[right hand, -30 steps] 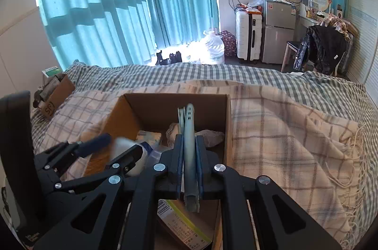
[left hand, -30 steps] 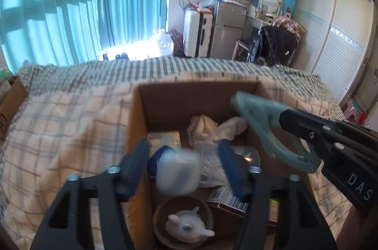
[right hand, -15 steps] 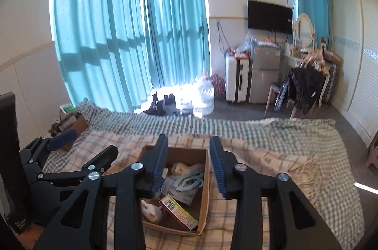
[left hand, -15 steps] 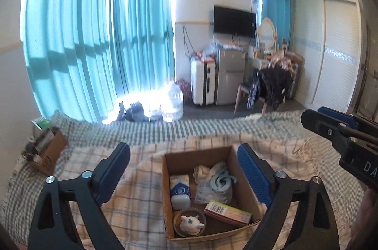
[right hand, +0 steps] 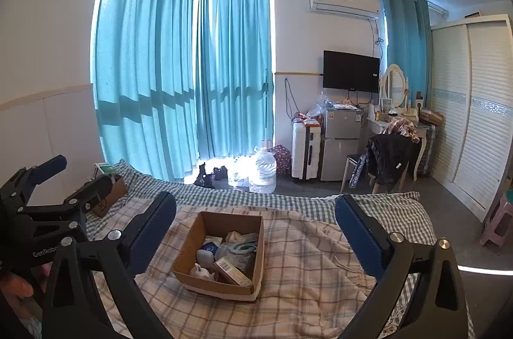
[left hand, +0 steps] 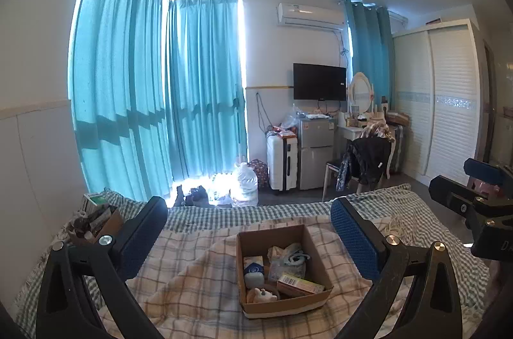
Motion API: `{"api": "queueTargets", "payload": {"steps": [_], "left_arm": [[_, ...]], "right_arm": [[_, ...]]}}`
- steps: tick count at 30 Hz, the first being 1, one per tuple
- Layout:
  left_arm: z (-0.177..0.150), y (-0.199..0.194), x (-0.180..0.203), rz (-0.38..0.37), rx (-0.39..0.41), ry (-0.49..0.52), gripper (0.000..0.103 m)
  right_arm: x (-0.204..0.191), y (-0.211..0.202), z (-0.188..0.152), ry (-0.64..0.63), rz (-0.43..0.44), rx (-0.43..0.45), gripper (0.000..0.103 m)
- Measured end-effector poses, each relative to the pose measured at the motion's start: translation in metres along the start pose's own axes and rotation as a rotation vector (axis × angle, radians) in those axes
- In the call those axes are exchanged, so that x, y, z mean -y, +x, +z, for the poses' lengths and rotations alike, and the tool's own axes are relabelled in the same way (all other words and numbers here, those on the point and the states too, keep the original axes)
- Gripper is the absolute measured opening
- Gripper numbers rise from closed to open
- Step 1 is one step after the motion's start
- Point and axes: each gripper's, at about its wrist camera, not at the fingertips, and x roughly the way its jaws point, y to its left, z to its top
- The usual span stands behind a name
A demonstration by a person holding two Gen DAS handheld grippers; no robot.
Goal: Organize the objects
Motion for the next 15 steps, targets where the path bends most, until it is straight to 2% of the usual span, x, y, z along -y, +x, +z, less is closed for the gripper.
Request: {"api": "queueTargets", "payload": {"steps": [5, 8, 10, 15], "left_arm": [[-0.041, -0.002, -0.007, 0.019, 0.003, -0.064, 0.103], [-0.066, 0.000, -0.004, 0.018, 0.020, -0.052, 0.103], [-0.084, 0.006, 0.000, 0.053, 0.029, -0.038, 0.103], [-0.124, 0.039, 0.005, 0.074, -0.073, -0.043, 0.103]], "right_arm": [[0.004, 0.006, -0.034, -0.028, -0.020, 0.049, 0.103], [0.007, 0.013, -0.056, -0.043, -0.050, 0.071, 0.103], [0.013, 0.024, -0.070, -0.012, -0.059, 0.061, 0.103], [0.023, 0.056, -0.105, 0.015, -0.047, 0.021, 0.103]]}}
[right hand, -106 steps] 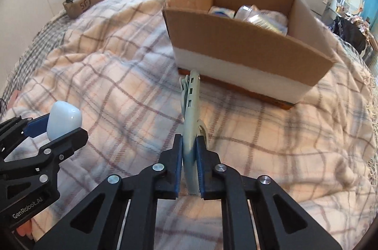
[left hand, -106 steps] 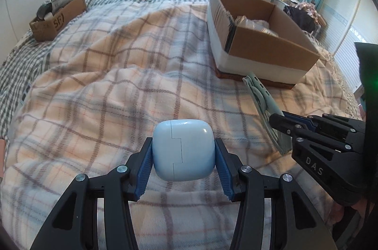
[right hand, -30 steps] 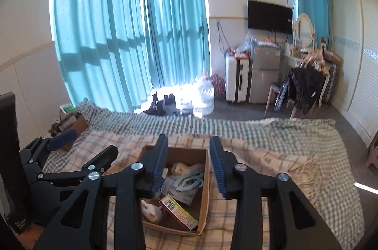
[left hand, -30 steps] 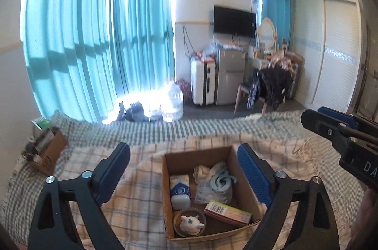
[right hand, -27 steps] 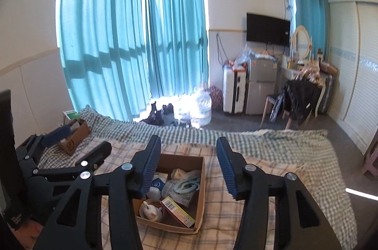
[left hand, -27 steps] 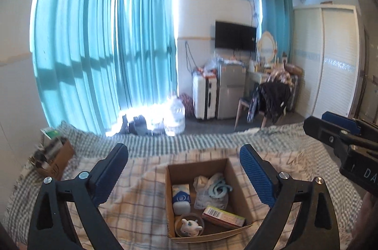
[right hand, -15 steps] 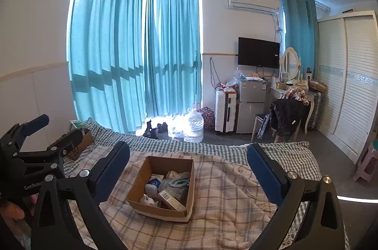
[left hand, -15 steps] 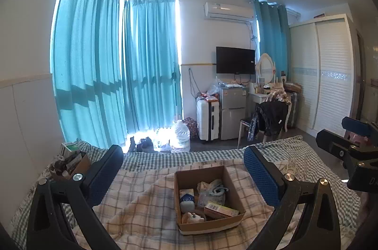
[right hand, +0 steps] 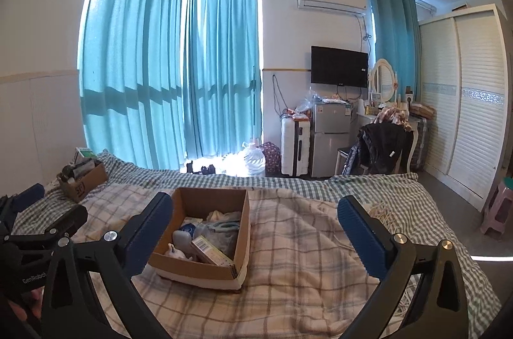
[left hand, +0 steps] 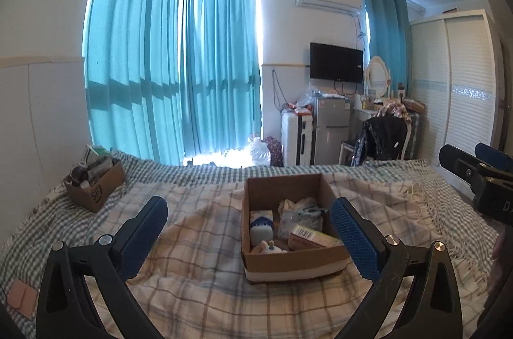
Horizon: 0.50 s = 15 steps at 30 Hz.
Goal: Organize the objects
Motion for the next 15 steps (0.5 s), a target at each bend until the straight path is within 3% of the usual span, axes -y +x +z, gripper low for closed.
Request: {"api": "queueTargets", "payload": {"steps": [3, 7, 15], "left_arm": [[-0.018, 0.011, -0.001, 0.007, -0.011, -0.006, 0.103], [-0.024, 0.016, 0.001, 0.019, -0.021, 0.025, 0.103], [-0.023, 0.008, 0.001, 0.020, 0.014, 0.019, 0.103]], "right_arm": [[-0.002, 0.024, -0.024, -0.032, -0.044, -0.038, 0.103], [-0.008, 0.049, -0.051, -0.088, -0.042, -0.125, 0.103], [0.003, 0.045, -0.049, -0.040, -0.038, -0.110, 0.103]]}}
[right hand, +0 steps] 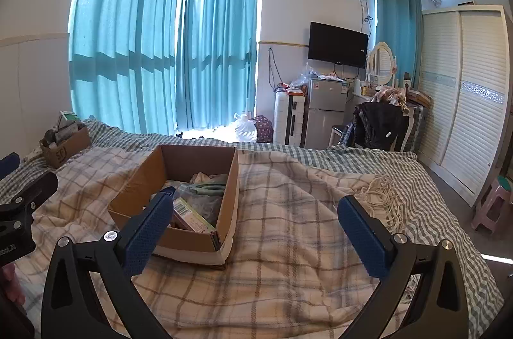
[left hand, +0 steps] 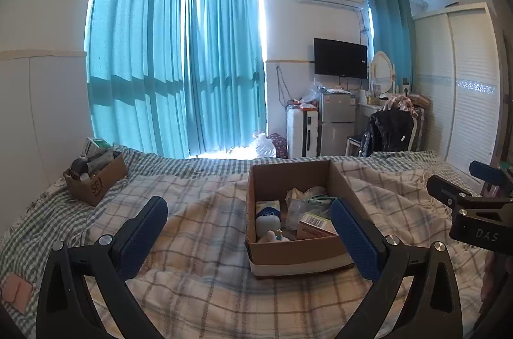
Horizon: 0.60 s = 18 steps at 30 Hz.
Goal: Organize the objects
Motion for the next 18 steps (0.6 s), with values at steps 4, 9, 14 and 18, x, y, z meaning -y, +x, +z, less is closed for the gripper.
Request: {"api": "queueTargets", "payload": {"steps": [4, 9, 14, 18], "left_arm": [[0.0002, -0.0036, -0.0018, 0.007, 0.010, -0.005, 0.103], [-0.0017, -0.0024, -0.0044, 0.012, -0.006, -0.003, 0.103], [-0.0046, 0.0002, -0.0069, 0.018, -0.025, -0.018, 0.103], [-0.0048, 0.0003, -0.0069, 0.022, -0.025, -0.018, 0.103]], "right_arm": [[-0.0017, -0.0002, 0.0010, -0.001, 0.002, -0.004, 0.103], [-0.0027, -0.0017, 0.0017, 0.001, 0.012, 0.003, 0.103], [-0.0018, -0.0028, 0.0020, 0.004, 0.008, 0.006, 0.103], [-0.0011, -0.0026, 0.0021, 0.006, 0.006, 0.006, 0.103]]}}
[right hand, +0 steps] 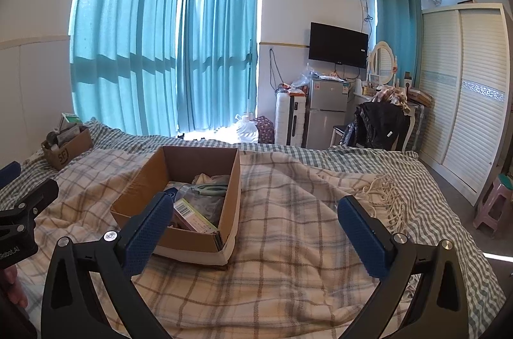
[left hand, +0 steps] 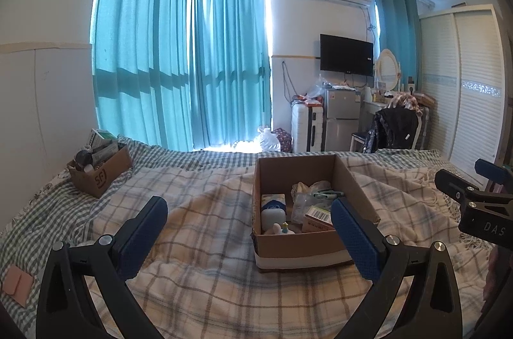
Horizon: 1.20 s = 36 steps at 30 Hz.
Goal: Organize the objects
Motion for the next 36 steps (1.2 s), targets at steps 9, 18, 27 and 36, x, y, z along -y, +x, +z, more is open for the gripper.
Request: {"api": "queueTargets", "payload": {"steps": [9, 18, 27, 36], "left_arm": [[-0.0043, 0.0044, 0.0013, 0.000, -0.018, 0.003, 0.103], [-0.0048, 0.0065, -0.0019, 0.006, -0.033, -0.011, 0.103], [-0.0049, 0.0057, -0.0031, 0.004, -0.035, -0.013, 0.103], [-0.0044, 0.0061, -0.0004, 0.004, -0.039, 0.001, 0.103]], "right_arm": [[0.0002, 0.0013, 0.0003, 0.002, 0.001, 0.000, 0.103], [-0.0001, 0.0013, -0.0010, 0.004, -0.002, 0.001, 0.103], [-0.0009, 0.0015, -0.0014, 0.003, -0.001, -0.001, 0.103], [-0.0019, 0.0035, -0.0034, -0.006, -0.005, -0.014, 0.103]]}}
